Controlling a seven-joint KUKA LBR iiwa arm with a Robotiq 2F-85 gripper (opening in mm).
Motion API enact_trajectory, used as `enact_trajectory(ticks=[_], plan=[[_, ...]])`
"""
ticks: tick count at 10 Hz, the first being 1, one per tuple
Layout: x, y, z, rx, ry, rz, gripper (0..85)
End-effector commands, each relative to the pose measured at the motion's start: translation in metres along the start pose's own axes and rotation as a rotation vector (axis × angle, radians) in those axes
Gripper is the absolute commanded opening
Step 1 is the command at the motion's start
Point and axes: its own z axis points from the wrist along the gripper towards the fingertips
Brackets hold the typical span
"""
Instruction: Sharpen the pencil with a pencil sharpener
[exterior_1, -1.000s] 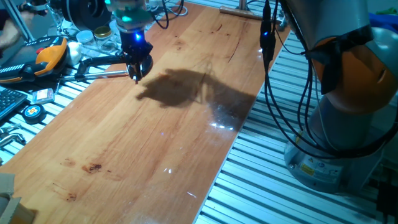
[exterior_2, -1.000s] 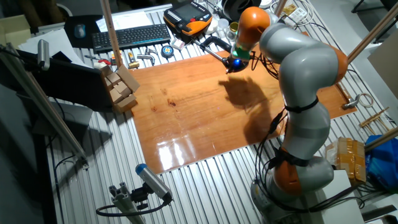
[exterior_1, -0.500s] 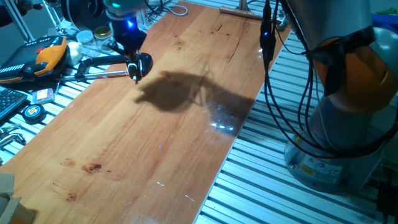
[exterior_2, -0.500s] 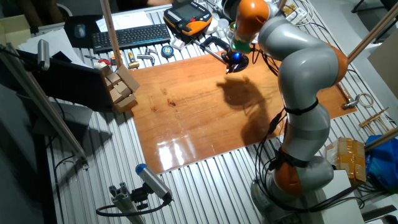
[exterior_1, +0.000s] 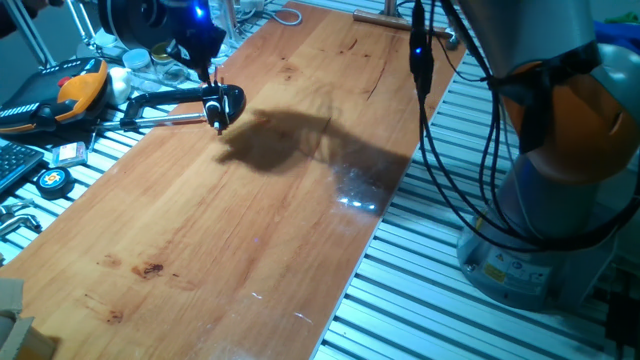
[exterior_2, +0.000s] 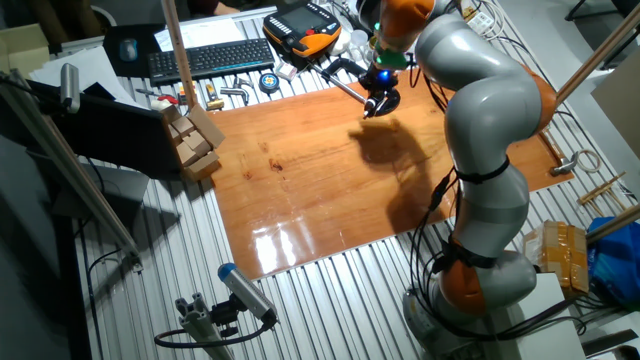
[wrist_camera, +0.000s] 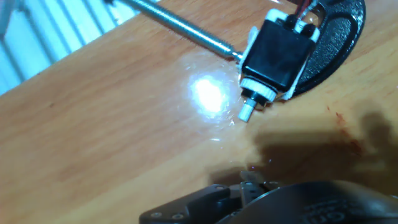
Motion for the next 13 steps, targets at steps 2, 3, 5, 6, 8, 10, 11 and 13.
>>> enact_trajectory(ticks=[2,3,5,6,8,10,11,13], plan=[[-0.0002,0.0002,-0.0058,0.017,-0.007,-0.079,0.0],[-0.0004,-0.0003,-0.0064,0.013,-0.004,-0.134,0.0],[-0.0004,-0.0003,-0.0064,0.005,-0.056,-0.11,0.0],[-0.0004,-0.0003,-0.0064,0.025,-0.091,-0.092,0.0],[-0.0004,-0.0003,-0.0064,0.014,-0.1,-0.084,0.0],[-0.0004,-0.0003,-0.0064,-0.002,-0.078,-0.075,0.0],[-0.0004,-0.0003,-0.0064,-0.012,-0.04,-0.059,0.0],[-0.0004,-0.0003,-0.0064,-0.014,-0.028,-0.092,0.0]])
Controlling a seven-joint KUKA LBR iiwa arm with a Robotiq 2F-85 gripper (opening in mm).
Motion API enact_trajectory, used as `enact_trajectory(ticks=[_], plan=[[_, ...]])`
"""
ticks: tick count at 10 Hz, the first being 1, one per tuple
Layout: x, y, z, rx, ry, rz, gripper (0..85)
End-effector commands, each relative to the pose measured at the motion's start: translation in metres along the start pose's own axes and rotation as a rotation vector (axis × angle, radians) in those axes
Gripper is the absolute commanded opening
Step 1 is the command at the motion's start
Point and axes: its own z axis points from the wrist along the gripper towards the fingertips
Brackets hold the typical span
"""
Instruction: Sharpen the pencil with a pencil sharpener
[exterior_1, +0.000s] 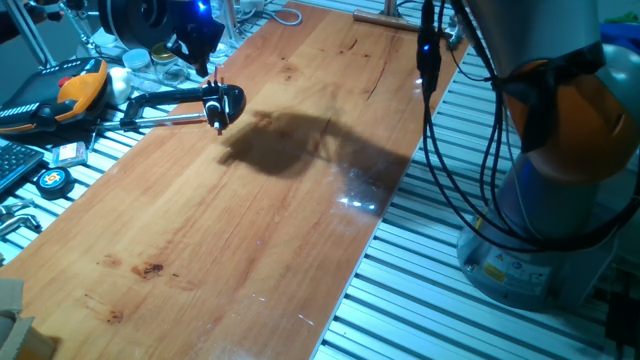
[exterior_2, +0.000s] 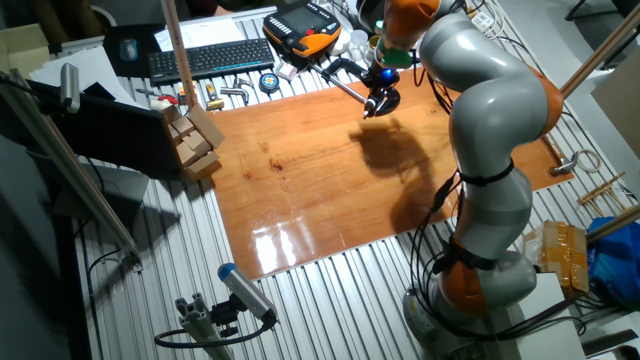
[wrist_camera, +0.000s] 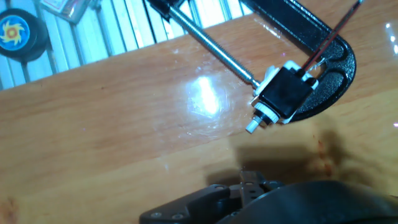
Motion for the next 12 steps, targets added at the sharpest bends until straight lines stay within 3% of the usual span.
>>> enact_trajectory(ticks=[1,2,5,8,12], plan=[[0.0,0.0,0.0,-0.001,0.004,-0.018,0.0],[0.0,0.0,0.0,0.014,0.001,-0.041,0.0],[0.0,0.0,-0.001,0.02,0.012,-0.05,0.0],[0.019,0.003,-0.014,0.006,0.027,-0.037,0.0],[0.058,0.008,-0.021,0.002,0.006,-0.009,0.0]])
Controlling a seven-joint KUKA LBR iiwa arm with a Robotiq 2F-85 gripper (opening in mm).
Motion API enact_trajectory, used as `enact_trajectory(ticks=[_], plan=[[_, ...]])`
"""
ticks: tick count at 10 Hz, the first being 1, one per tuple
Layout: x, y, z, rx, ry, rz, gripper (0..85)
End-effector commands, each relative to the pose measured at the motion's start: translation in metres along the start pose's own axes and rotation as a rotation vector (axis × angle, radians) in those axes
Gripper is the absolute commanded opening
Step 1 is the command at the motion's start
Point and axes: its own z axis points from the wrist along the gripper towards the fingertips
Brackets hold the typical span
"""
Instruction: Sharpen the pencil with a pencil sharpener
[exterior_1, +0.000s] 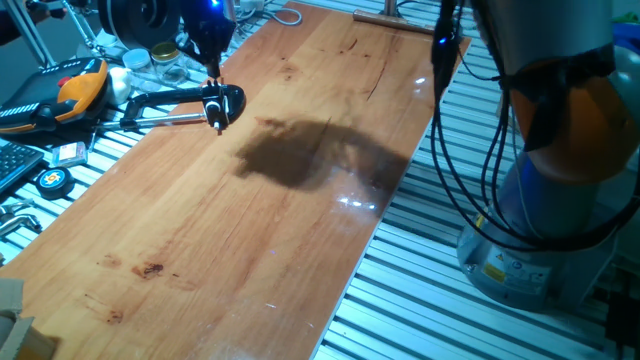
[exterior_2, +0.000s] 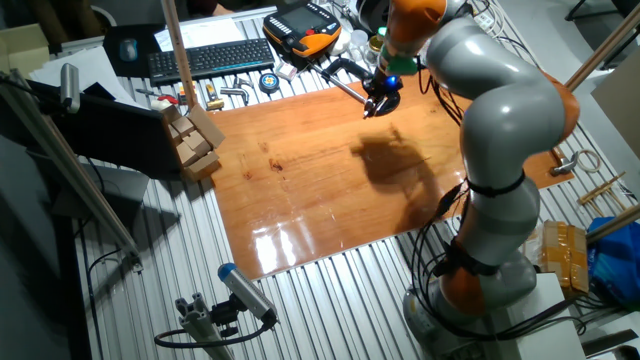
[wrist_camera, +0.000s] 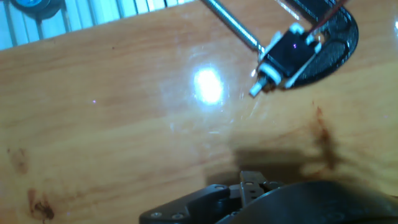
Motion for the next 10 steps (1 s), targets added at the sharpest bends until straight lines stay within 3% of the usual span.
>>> enact_trajectory(ticks=[1,3,7,9,10], plan=[[0.007,0.001,0.0,-0.001,-0.004,0.004,0.0],[0.018,0.001,0.0,0.002,-0.011,0.005,0.0],[0.029,-0.003,0.001,0.002,-0.011,-0.018,0.0],[0.033,-0.002,0.001,0.013,0.01,-0.037,0.0],[0.035,-0.002,-0.002,0.033,0.003,-0.07,0.0]])
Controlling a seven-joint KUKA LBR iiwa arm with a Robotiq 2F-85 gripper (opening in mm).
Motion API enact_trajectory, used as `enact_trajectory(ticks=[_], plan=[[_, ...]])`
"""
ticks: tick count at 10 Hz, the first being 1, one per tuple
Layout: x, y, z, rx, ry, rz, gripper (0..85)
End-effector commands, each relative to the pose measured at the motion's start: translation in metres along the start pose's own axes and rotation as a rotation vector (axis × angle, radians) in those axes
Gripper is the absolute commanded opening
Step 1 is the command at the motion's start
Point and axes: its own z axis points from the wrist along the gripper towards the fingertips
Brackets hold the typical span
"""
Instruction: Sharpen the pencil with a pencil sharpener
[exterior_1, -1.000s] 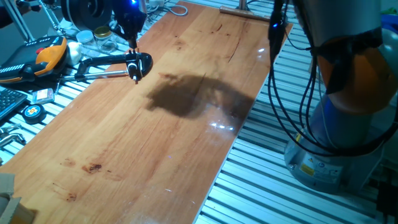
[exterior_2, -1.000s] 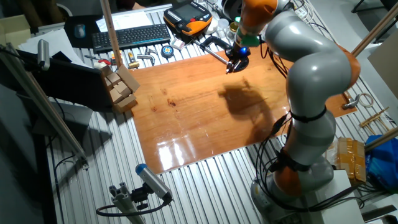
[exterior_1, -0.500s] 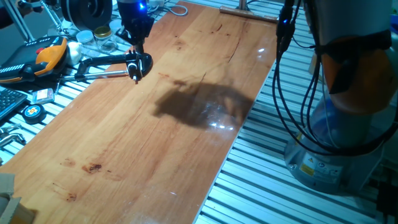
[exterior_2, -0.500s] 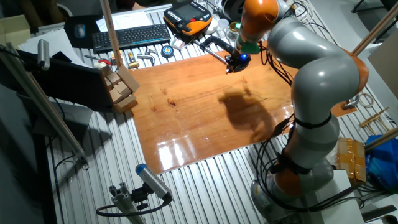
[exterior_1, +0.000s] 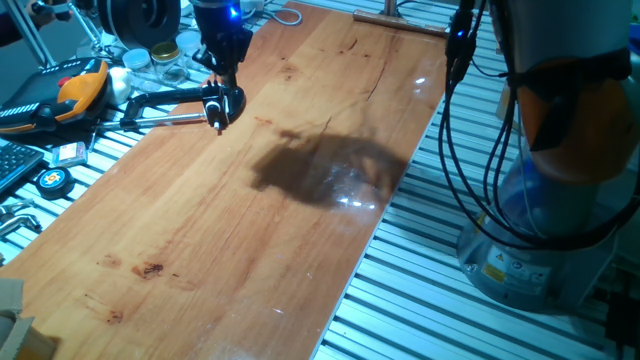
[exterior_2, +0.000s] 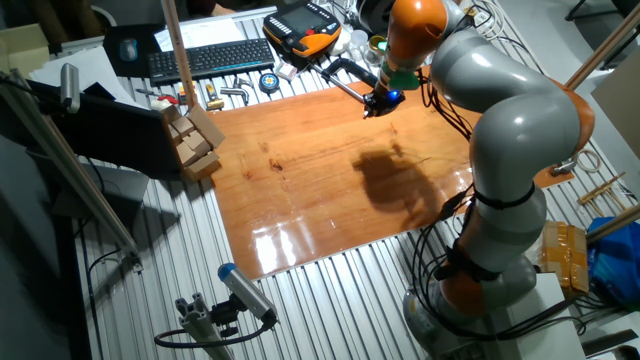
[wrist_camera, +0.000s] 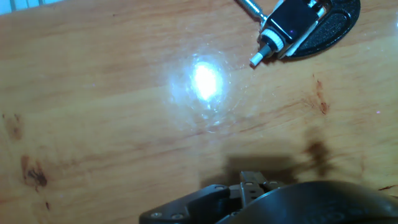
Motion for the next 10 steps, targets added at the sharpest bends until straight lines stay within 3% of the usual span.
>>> enact_trajectory(ticks=[1,10], plan=[[0.0011,0.0001,-0.002,0.004,-0.005,-0.024,0.0],[0.0037,0.0029,-0.0019,0.027,-0.005,-0.151,0.0]])
